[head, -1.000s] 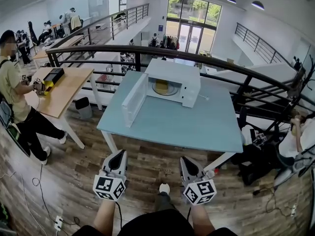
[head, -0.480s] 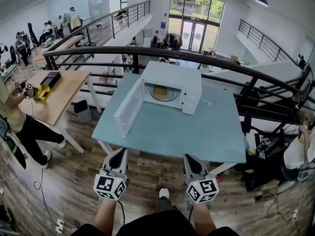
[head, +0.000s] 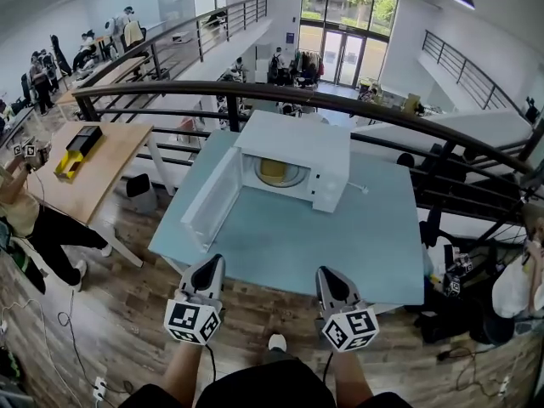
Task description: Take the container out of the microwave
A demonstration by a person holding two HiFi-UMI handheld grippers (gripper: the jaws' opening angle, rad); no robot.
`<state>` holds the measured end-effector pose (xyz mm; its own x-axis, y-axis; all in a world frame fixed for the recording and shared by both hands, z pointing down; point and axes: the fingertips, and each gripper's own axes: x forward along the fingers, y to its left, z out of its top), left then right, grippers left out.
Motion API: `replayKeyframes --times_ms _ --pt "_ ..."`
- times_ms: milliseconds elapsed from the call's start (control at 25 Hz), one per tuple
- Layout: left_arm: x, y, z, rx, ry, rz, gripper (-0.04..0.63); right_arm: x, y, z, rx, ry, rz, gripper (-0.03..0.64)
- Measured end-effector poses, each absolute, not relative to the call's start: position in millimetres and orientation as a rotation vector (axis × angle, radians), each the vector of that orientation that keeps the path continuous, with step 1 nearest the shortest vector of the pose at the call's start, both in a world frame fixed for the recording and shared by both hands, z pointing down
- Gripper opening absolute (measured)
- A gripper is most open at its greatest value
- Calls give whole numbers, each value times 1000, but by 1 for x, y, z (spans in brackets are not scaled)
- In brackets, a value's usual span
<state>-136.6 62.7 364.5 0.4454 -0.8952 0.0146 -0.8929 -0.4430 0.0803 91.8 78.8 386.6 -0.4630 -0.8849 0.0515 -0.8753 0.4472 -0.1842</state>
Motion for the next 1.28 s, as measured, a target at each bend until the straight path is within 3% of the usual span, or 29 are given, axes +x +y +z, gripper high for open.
replayKeyframes --times_ms 1280 --pt "-63 -76 419 2580 -1577 181 8 123 -63 413 -1494 2756 -320 6"
